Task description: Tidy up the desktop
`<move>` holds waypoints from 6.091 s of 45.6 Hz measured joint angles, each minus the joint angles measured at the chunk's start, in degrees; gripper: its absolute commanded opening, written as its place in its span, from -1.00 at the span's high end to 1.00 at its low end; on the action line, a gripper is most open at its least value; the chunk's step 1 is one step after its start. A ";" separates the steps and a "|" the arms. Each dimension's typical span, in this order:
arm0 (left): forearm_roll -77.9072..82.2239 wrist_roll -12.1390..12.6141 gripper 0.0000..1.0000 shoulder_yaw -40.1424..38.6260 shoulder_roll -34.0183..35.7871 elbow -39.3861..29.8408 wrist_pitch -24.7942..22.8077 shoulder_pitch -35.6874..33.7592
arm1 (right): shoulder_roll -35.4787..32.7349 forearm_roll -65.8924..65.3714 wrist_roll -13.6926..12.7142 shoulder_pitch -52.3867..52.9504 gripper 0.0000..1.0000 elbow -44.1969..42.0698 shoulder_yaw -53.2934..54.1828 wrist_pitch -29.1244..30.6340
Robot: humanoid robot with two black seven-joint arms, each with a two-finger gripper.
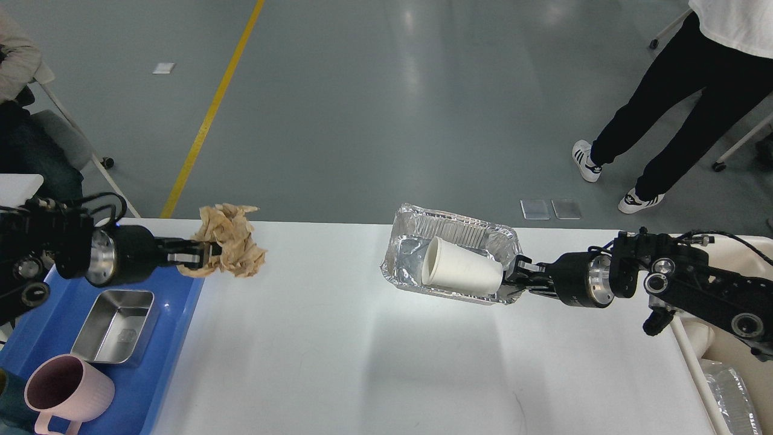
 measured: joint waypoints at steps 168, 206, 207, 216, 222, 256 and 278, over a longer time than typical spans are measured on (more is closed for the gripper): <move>-32.31 7.83 -0.94 -42.40 -36.43 20.24 0.04 6.67 | -3.72 -6.15 0.19 -4.20 1.00 4.76 3.93 -4.79; -65.92 7.38 -0.94 -59.47 -45.06 20.96 14.07 26.89 | -16.48 12.72 0.93 -18.91 1.00 0.74 12.74 -14.22; -65.93 7.38 -0.94 -59.50 -45.15 20.96 14.04 27.01 | -16.77 13.38 1.01 -19.33 1.00 0.40 12.75 -14.79; -65.93 7.35 -0.94 -59.60 -45.37 20.97 12.95 28.37 | -17.59 23.15 1.32 -22.99 1.00 -8.03 12.77 -17.79; -65.92 7.30 -0.94 -59.59 -45.39 20.97 12.78 28.71 | -16.27 27.58 1.32 -24.17 0.11 -15.14 12.71 -18.53; -65.84 7.47 -0.94 -59.51 -44.58 20.92 12.93 29.66 | -2.93 38.17 6.88 -21.05 -1.00 -27.36 22.28 -19.51; -65.76 7.30 -0.94 -60.83 -44.20 20.07 12.96 31.60 | 13.03 56.51 8.45 -17.99 -1.00 -9.77 43.64 -19.17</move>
